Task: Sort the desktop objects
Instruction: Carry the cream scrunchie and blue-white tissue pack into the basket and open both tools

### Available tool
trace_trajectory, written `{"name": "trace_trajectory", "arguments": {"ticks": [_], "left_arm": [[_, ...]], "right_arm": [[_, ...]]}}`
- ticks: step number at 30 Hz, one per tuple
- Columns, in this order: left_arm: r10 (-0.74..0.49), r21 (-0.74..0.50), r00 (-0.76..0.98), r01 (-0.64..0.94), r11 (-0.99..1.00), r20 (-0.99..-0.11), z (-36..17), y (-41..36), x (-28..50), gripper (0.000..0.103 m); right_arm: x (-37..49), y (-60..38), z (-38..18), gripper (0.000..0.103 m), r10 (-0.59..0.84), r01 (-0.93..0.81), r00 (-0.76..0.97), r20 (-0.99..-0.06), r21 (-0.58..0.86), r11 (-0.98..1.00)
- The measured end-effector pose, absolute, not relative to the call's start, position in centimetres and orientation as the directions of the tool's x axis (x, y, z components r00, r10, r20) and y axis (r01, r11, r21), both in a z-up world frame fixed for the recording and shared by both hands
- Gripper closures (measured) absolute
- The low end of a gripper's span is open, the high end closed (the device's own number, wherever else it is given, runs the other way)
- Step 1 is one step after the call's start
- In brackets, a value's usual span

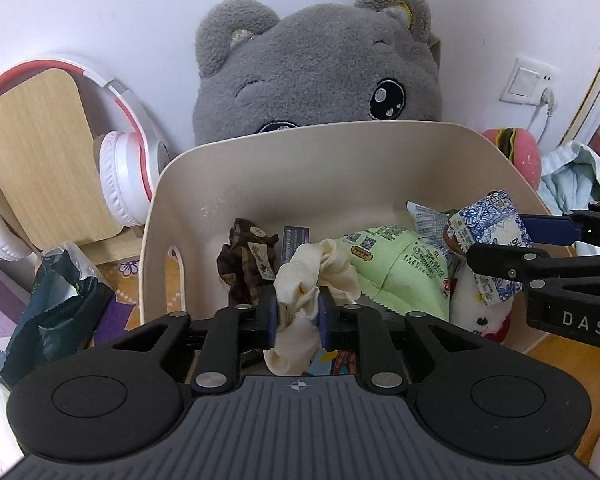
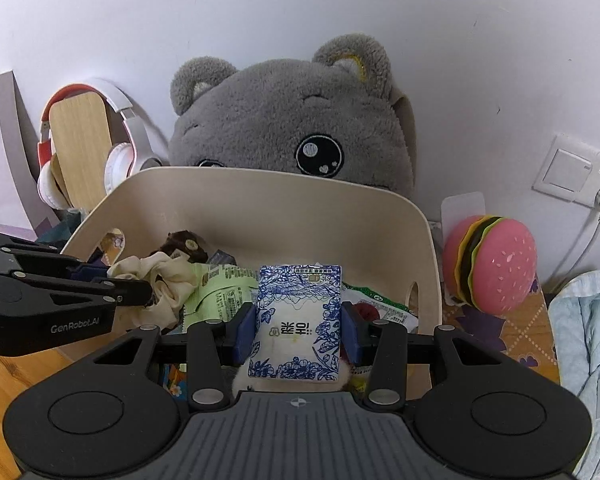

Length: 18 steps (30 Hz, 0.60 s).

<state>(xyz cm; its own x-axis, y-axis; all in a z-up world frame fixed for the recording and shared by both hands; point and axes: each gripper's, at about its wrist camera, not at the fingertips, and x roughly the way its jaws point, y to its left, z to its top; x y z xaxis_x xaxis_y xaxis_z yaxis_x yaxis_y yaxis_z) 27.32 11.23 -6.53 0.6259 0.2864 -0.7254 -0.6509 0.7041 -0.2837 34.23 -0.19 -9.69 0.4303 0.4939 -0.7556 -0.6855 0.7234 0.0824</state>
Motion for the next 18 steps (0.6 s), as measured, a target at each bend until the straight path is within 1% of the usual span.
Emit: {"name": "trace_trajectory", "arguments": {"ticks": [1, 2, 3, 4, 5, 6, 7, 8, 9, 14, 18], "left_arm": [[0.291, -0.282, 0.626, -0.652, 0.704, -0.724, -6.5, 11.3, 27.2, 0.071], [0.293, -0.283, 0.629, -0.651, 0.704, -0.720, -6.5, 11.3, 27.1, 0.060], [0.294, -0.284, 0.632, -0.650, 0.704, -0.717, -6.4, 11.3, 26.9, 0.050], [0.296, -0.285, 0.635, -0.648, 0.706, -0.713, -6.3, 11.3, 26.7, 0.047], [0.297, -0.287, 0.640, -0.645, 0.708, -0.708, -6.2, 11.3, 26.6, 0.041], [0.295, -0.291, 0.647, -0.641, 0.710, -0.703, -6.1, 11.3, 26.4, 0.037], [0.291, -0.297, 0.653, -0.636, 0.712, -0.699, -6.0, 11.3, 26.2, 0.036], [0.291, -0.298, 0.652, -0.637, 0.711, -0.700, -6.0, 11.3, 26.1, 0.036], [0.293, -0.295, 0.648, -0.641, 0.709, -0.703, -5.9, 11.3, 26.0, 0.036], [0.299, -0.294, 0.643, -0.648, 0.702, -0.705, -5.8, 11.2, 25.0, 0.036], [0.288, -0.308, 0.655, -0.639, 0.705, -0.699, -5.5, 11.1, 24.1, 0.036]], "right_arm": [[34.2, -0.2, -9.7, 0.061, 0.492, -0.684, 0.432, -0.756, 0.082, 0.725], [34.2, -0.1, -9.7, 0.060, 0.490, -0.682, 0.433, -0.756, 0.080, 0.727], [34.2, -0.1, -9.7, 0.051, 0.487, -0.679, 0.434, -0.758, 0.079, 0.729], [34.2, -0.1, -9.7, 0.050, 0.484, -0.676, 0.436, -0.759, 0.078, 0.732], [34.1, -0.2, -9.6, 0.046, 0.483, -0.675, 0.438, -0.758, 0.078, 0.734], [34.0, -0.2, -9.5, 0.038, 0.482, -0.674, 0.439, -0.758, 0.077, 0.735], [34.0, -0.2, -9.5, 0.032, 0.480, -0.672, 0.443, -0.757, 0.074, 0.737], [33.9, -0.2, -9.3, 0.022, 0.478, -0.670, 0.448, -0.756, 0.070, 0.739], [33.8, -0.3, -9.2, 0.015, 0.477, -0.667, 0.455, -0.752, 0.066, 0.742], [33.1, -0.4, -8.4, 0.003, 0.470, -0.660, 0.471, -0.747, 0.054, 0.749], [32.3, -0.6, -7.8, 0.002, 0.466, -0.655, 0.481, -0.743, 0.049, 0.754]]}}
